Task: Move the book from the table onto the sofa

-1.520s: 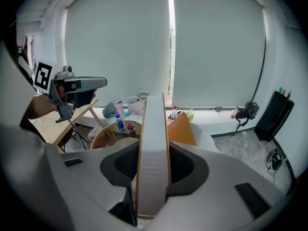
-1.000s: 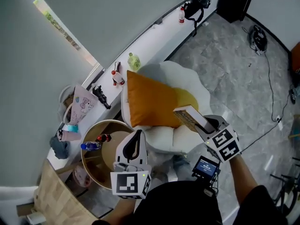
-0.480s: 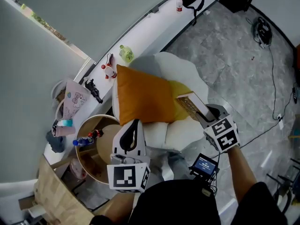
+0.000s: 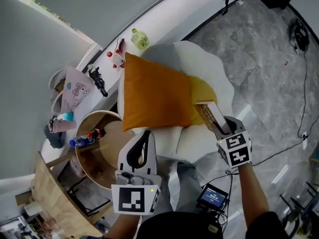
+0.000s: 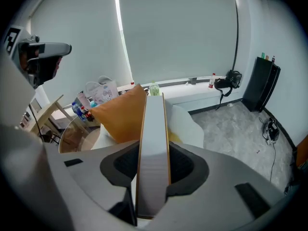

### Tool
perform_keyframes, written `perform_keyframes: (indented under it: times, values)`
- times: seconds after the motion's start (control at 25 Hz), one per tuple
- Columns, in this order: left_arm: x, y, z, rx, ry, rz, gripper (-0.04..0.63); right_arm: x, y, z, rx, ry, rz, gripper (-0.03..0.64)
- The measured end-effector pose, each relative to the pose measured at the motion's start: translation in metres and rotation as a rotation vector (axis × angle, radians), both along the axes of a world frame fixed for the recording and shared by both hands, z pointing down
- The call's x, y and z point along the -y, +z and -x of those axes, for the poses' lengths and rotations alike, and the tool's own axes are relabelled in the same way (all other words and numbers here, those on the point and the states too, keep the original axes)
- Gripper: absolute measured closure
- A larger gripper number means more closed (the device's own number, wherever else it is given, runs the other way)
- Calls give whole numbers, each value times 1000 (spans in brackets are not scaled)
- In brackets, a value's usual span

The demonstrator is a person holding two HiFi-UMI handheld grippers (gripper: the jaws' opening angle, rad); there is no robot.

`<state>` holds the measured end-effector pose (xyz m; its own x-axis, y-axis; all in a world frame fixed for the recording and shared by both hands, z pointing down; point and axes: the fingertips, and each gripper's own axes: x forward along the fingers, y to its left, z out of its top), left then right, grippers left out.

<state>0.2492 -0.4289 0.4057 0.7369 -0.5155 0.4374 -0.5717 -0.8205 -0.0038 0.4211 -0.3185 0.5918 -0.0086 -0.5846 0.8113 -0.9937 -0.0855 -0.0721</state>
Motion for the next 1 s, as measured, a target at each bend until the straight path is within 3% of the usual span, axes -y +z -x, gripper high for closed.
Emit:
perform_keyframes:
  times: [0.32,0.64,1.0]
  values:
    - [11,70,-3,20,-67,90,588,24,125,-9,26,78,68,468]
    - [9,150,-7,62,-36,111,588,42,242,-9,25,167,115,468]
    - [6,162,-7,78,-26,134,588,52,301,-7,-21,255,155,468]
